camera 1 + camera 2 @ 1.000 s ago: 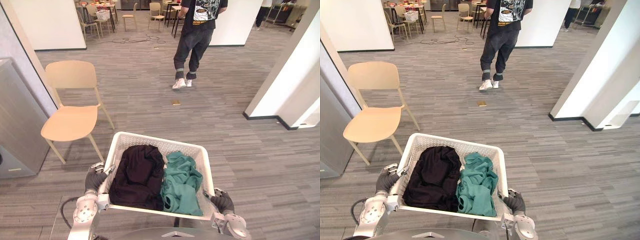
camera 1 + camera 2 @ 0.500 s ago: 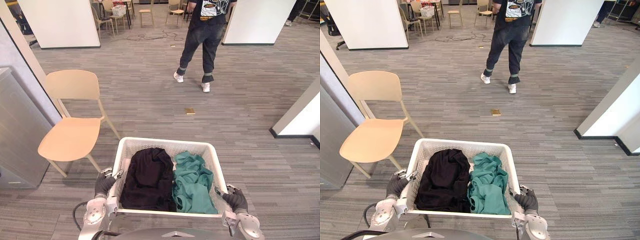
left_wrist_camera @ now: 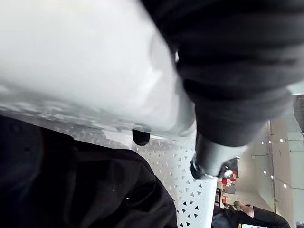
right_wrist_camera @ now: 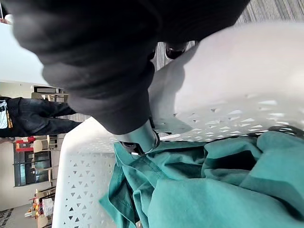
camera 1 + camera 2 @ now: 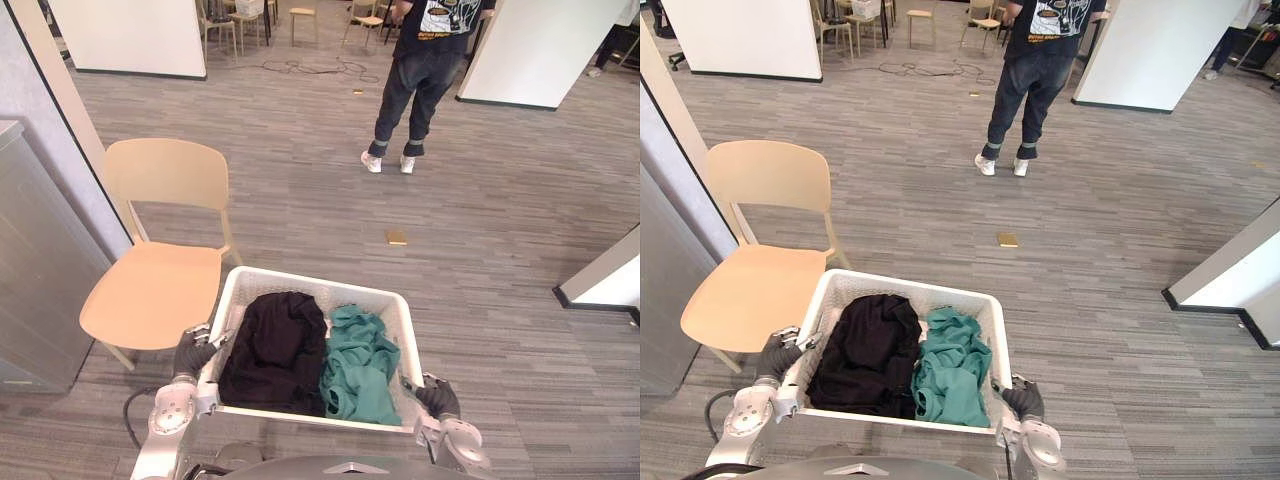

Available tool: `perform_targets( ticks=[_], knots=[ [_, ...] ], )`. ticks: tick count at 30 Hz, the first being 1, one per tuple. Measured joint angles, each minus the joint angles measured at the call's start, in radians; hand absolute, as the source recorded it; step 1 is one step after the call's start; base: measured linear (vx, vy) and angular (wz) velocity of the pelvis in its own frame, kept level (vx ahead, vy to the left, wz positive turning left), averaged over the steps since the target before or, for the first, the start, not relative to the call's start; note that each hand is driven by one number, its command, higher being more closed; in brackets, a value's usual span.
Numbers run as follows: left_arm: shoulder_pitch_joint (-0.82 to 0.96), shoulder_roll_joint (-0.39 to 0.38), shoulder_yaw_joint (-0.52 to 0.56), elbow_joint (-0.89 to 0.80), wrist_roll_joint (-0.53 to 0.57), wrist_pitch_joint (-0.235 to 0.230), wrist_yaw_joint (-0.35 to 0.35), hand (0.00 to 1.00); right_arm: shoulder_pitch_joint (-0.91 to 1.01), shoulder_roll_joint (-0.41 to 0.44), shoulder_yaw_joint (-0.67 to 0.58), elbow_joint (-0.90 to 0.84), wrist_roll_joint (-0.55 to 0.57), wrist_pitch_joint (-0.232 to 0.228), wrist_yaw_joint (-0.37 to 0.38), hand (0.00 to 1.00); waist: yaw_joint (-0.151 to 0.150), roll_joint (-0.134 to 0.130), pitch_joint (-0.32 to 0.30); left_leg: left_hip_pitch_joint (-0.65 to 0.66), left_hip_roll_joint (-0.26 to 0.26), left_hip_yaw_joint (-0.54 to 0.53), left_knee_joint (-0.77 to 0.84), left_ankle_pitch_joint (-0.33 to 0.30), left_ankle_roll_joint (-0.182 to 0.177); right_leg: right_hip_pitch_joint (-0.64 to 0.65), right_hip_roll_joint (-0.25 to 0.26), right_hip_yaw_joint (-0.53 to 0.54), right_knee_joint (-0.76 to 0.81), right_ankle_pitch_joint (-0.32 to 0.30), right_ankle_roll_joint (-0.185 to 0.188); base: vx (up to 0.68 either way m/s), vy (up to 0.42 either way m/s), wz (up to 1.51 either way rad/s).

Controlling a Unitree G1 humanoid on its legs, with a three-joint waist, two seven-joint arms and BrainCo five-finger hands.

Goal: Pick up the laundry basket with both hands and put the clothes into the washing machine.

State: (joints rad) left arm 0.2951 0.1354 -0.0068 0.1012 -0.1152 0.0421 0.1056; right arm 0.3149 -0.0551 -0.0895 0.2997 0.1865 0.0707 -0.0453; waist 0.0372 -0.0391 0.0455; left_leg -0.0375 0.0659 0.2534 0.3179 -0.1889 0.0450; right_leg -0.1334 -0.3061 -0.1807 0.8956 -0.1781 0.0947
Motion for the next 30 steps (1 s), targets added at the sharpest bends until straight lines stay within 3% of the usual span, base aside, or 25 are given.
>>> perform_targets(
  ticks=[3, 4, 5, 6, 8, 9, 17, 21, 22, 27, 30],
  knots=[
    [-0.002, 0.007, -0.002, 0.0, -0.001, 0.0, 0.0, 1.0, 0.003, -0.012, 0.012, -0.003, 0.0, 0.0, 0.001, 1.0, -0.014, -0.006, -0.004, 0.025, -0.003, -0.001, -0.025, 0.005, -0.03, -0.032, 0.037, -0.056, -0.278, -0.031, 0.003, 0.04, -0.062, 0.07],
    [-0.002, 0.007, -0.006, 0.0, -0.001, 0.0, -0.001, 1.0, 0.009, -0.013, 0.012, -0.005, 0.0, 0.0, 0.001, 1.0, -0.016, -0.024, -0.01, 0.02, -0.015, -0.006, -0.024, 0.004, -0.041, -0.022, 0.049, -0.048, -0.442, 0.034, -0.006, 0.09, -0.14, 0.22],
    [-0.01, 0.002, -0.01, 0.017, -0.001, -0.001, -0.002, 1.0, 0.019, -0.01, 0.01, -0.003, 0.0, 0.0, 0.001, 1.0, -0.016, -0.059, -0.015, 0.024, -0.031, -0.023, -0.02, -0.007, -0.06, 0.0, 0.053, -0.048, -0.527, 0.104, 0.019, 0.14, -0.201, 0.28],
    [-0.009, -0.024, -0.021, 0.044, -0.001, 0.001, -0.002, 1.0, 0.032, -0.033, 0.006, -0.008, -0.003, 0.005, 0.0, 1.0, -0.014, -0.026, -0.018, 0.026, -0.009, -0.042, -0.025, -0.008, -0.078, 0.031, 0.079, -0.072, -0.575, 0.11, 0.014, 0.13, -0.177, 0.26],
    [-0.002, -0.051, -0.028, 0.046, -0.001, 0.001, -0.003, 1.0, 0.041, -0.06, 0.006, -0.011, -0.016, 0.005, 0.0, 1.0, -0.013, -0.009, -0.015, 0.02, 0.019, -0.059, -0.026, -0.006, -0.09, 0.059, 0.11, -0.103, -0.631, 0.125, -0.001, 0.1, -0.128, 0.13],
    [0.001, -0.064, -0.029, 0.046, -0.001, 0.001, -0.004, 1.0, 0.041, -0.074, 0.005, -0.011, -0.022, 0.006, 0.0, 1.0, -0.007, 0.013, -0.024, 0.02, 0.033, -0.064, -0.042, 0.001, -0.1, 0.071, 0.134, -0.11, -0.673, 0.139, -0.009, 0.09, -0.116, 0.02],
    [-0.015, -0.055, -0.03, 0.094, -0.011, -0.004, -0.008, 1.0, 0.032, -0.073, -0.002, -0.007, -0.028, 0.001, 0.001, 1.0, -0.01, 0.024, -0.03, 0.059, 0.032, -0.076, -0.147, 0.058, -0.104, 0.153, 0.192, -0.128, -0.874, 0.234, -0.018, 0.09, -0.047, 0.01],
    [-0.021, -0.05, -0.03, 0.112, -0.02, -0.005, -0.008, 1.0, 0.03, -0.07, -0.002, 0.006, -0.026, 0.001, 0.001, 1.0, -0.012, 0.026, -0.03, 0.061, 0.018, -0.063, -0.163, 0.065, -0.095, 0.169, 0.193, -0.114, -0.943, 0.275, -0.019, 0.0, 0.019, -0.09],
    [-0.022, -0.019, -0.036, 0.14, -0.037, -0.005, -0.024, 1.0, 0.015, -0.053, -0.002, 0.073, -0.015, -0.002, 0.002, 1.0, -0.037, 0.016, -0.026, 0.059, -0.022, -0.068, -0.2, 0.094, -0.084, 0.142, 0.168, -0.074, -0.983, 0.329, -0.011, 0.0, 0.005, -0.05],
    [-0.023, -0.019, -0.036, 0.14, -0.037, -0.005, -0.024, 1.0, 0.016, -0.053, -0.004, 0.076, -0.012, -0.002, 0.003, 1.0, -0.038, 0.017, -0.026, 0.058, -0.021, -0.067, -0.2, 0.094, -0.084, 0.141, 0.168, -0.074, -0.983, 0.329, -0.012, 0.0, 0.0, 0.0],
    [-0.029, -0.019, -0.04, 0.151, -0.041, -0.005, -0.025, 1.0, 0.012, -0.052, -0.018, 0.133, 0.062, -0.013, 0.019, 1.0, -0.038, 0.018, -0.026, 0.053, -0.019, -0.061, -0.211, 0.093, -0.087, 0.132, 0.168, -0.067, -0.983, 0.327, -0.013, 0.0, 0.0, -0.04]
  ],
)
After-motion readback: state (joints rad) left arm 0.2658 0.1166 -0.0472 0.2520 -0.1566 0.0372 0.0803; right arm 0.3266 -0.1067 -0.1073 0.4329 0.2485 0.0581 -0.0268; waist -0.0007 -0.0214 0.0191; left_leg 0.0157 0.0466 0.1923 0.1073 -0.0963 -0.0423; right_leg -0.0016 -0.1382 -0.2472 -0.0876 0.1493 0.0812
